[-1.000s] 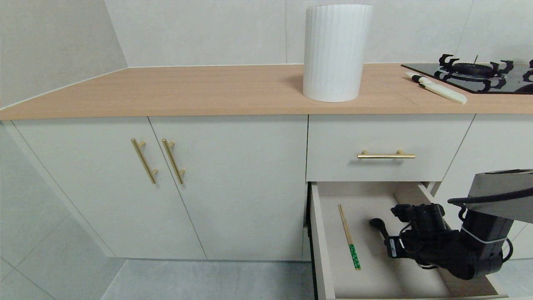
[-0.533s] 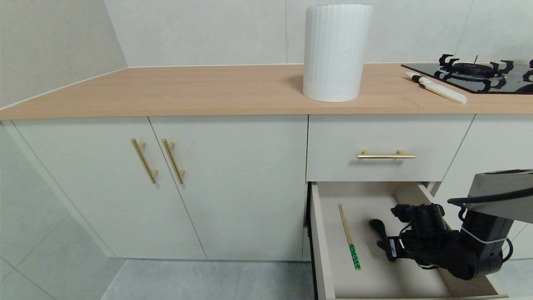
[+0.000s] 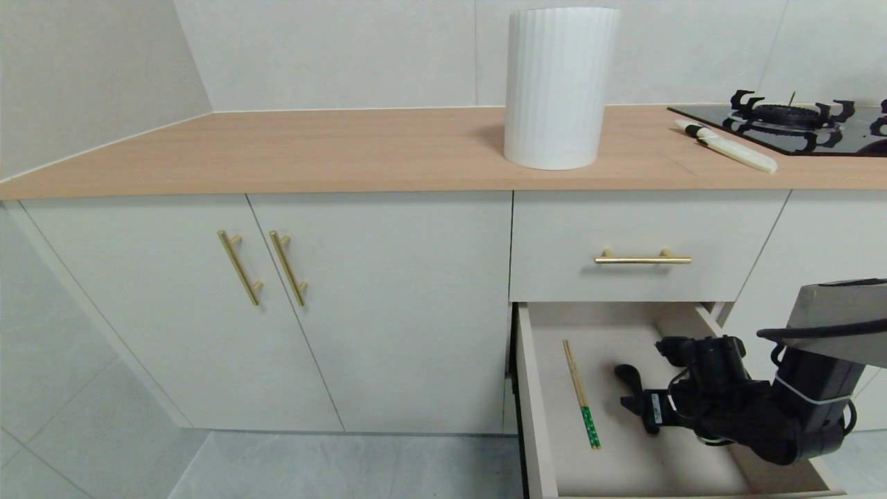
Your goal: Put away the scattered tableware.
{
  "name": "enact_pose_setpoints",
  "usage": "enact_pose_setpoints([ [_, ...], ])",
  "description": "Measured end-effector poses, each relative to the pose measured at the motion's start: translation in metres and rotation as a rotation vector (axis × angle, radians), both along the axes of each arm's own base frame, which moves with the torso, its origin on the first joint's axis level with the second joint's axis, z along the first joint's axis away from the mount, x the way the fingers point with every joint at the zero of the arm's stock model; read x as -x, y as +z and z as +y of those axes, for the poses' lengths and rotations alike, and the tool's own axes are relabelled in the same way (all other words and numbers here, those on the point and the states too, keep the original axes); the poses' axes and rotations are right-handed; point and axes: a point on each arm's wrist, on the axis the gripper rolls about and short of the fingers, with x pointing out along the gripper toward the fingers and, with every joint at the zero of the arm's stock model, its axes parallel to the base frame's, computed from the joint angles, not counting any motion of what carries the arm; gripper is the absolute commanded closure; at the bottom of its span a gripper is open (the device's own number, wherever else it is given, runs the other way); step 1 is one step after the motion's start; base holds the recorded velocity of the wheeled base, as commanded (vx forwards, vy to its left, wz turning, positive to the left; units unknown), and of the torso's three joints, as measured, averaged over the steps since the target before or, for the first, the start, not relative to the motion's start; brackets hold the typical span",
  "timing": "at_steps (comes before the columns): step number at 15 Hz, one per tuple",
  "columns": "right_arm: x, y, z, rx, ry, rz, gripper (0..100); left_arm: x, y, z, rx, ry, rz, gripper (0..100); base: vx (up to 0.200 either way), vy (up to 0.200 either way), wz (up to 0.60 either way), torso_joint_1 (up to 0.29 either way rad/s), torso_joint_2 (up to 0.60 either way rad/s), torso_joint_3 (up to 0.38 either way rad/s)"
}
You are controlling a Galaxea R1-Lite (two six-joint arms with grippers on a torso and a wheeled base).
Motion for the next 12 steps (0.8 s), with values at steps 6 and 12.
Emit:
enact_pose_setpoints([
  [6, 0.033, 0.047, -0.007, -0.043, -0.028, -0.063, 0, 0.0, 0.0, 0.0, 0.0, 0.0, 0.0, 0, 0.0, 0.0, 0.0, 0.0, 0.0, 0.0],
  [12, 0.087, 0.102, -0.015, -0.048, -0.023, -0.076, 0, 0.0, 0.0, 0.0, 0.0, 0.0, 0.0, 0, 0.0, 0.0, 0.0, 0.0, 0.0, 0.0],
])
